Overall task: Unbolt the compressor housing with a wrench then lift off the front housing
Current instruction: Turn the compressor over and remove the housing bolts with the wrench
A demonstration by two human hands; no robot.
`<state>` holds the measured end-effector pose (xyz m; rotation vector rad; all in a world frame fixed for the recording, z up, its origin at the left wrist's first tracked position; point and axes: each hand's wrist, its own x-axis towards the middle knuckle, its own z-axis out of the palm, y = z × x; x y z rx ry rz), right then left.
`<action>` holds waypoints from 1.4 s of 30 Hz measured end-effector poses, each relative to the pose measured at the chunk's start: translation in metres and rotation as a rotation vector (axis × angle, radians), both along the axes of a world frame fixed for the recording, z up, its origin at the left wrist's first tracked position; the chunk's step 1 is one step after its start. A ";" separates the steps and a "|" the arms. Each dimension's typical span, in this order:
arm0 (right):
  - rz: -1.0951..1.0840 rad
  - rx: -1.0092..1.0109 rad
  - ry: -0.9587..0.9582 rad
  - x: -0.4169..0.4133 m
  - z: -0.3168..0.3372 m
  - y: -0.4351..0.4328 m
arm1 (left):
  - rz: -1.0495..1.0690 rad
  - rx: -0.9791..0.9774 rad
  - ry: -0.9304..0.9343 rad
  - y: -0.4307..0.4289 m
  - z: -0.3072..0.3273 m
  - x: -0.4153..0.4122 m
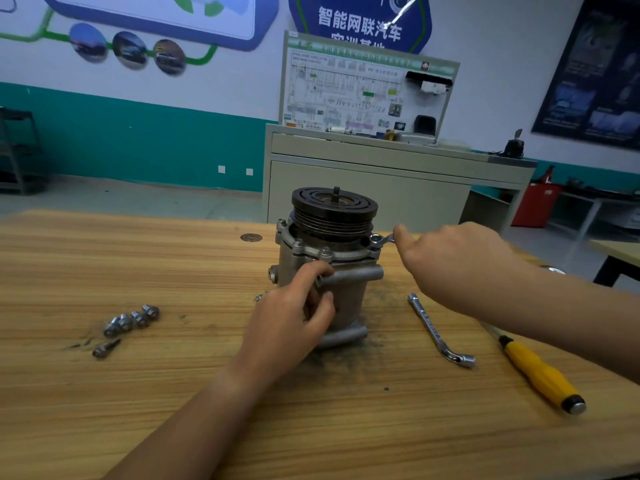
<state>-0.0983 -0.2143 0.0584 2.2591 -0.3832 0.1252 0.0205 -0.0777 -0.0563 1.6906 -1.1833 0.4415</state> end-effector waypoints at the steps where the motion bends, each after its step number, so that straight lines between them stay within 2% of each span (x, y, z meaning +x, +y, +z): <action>1: -0.006 0.007 0.013 0.002 0.003 -0.001 | 0.011 -0.002 -0.011 0.000 0.000 0.000; 5: -0.041 0.087 0.045 0.007 0.009 -0.007 | 0.017 0.003 -0.001 0.001 -0.001 -0.001; 11: 0.020 0.129 0.010 0.008 0.010 -0.015 | -0.001 -0.008 0.015 0.001 0.001 -0.002; 21: -0.037 0.000 0.068 0.038 0.018 -0.046 | 0.039 -0.006 -0.167 0.005 0.005 0.009; 28: 0.105 0.072 -0.090 0.056 0.005 -0.056 | 0.027 0.024 -0.219 0.010 0.008 0.013; 30: 0.102 0.116 -0.208 0.046 0.005 -0.059 | 0.015 0.039 -0.216 0.011 0.009 0.013; 32: 0.123 0.272 -0.414 0.032 0.004 -0.059 | 0.019 0.046 -0.211 0.011 0.009 0.013; 34: 0.136 0.420 -0.504 0.015 -0.001 -0.052 | 0.026 0.058 -0.195 0.010 0.008 0.012; 38: -0.004 0.372 -0.287 -0.004 -0.008 -0.038 | 0.042 0.080 -0.199 0.008 0.005 0.012; 42: -0.035 0.376 -0.189 0.001 -0.011 -0.033 | 0.033 0.091 -0.171 0.007 0.003 0.013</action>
